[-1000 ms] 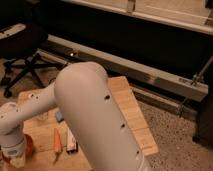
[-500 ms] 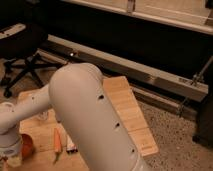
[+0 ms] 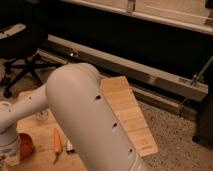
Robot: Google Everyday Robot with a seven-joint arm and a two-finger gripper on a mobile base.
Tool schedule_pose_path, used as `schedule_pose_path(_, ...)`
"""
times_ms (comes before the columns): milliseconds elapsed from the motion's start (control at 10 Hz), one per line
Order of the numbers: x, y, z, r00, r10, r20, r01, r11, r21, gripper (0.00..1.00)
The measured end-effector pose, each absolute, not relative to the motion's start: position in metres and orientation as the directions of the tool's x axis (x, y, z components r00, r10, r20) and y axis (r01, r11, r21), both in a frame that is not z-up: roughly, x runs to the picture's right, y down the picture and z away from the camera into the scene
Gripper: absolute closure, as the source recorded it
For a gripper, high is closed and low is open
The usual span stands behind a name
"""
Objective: Push the ceramic bowl across the table
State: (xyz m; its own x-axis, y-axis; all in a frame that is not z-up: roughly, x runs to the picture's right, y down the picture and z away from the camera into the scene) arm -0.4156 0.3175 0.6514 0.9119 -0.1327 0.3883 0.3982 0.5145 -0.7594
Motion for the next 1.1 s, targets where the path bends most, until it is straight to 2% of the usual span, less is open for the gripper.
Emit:
schedule_pose_path(700,-0.402,0.329,0.636,0.92,-0.14,0.367,0.386,0.495,-0.778,1.0)
schedule_pose_path(1100,-0.409,0.339,0.652,0.918,-0.15,0.366,0.391,0.491,-0.779,1.0)
